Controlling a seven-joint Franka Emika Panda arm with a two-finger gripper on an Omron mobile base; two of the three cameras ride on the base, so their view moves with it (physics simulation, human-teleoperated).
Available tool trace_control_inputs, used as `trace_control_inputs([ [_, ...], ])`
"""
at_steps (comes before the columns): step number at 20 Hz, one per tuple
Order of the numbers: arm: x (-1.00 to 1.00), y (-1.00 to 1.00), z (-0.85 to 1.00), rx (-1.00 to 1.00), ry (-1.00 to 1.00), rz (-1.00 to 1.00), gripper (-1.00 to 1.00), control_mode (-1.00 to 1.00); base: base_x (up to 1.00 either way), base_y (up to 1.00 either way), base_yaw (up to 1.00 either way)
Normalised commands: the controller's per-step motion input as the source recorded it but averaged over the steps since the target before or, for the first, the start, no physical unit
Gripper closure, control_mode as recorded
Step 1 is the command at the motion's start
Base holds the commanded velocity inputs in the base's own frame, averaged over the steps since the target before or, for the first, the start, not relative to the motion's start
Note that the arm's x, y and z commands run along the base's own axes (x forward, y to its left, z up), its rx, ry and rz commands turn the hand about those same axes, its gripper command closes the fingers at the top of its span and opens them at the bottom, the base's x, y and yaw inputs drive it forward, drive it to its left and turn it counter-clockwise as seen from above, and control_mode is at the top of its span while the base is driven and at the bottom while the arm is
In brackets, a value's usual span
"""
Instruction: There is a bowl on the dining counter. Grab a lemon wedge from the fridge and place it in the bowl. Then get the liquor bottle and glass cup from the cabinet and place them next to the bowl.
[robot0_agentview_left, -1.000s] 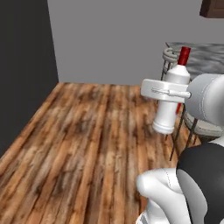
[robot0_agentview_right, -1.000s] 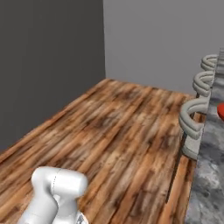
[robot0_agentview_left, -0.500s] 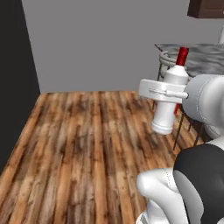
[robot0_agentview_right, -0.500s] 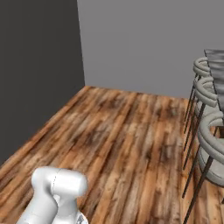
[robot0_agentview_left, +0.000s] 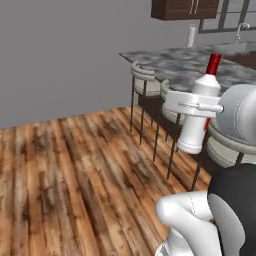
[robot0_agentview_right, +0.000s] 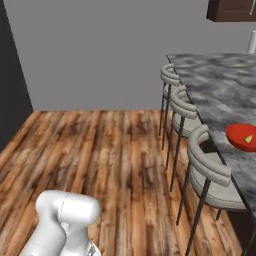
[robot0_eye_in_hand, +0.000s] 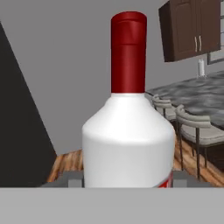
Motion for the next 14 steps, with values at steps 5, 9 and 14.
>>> trace_control_inputs([
  [5,0.00,0.00,0.00,0.00,0.00,0.00,1.00,1.00,0.39,0.16,-0.67],
  [9,0.00,0.00,0.00,0.00,0.00,0.00,1.00,1.00,0.38,0.26,-0.68],
  [14,0.00,0.00,0.00,0.00,0.00,0.00,1.00,1.00,0.53,0.36,-0.64],
])
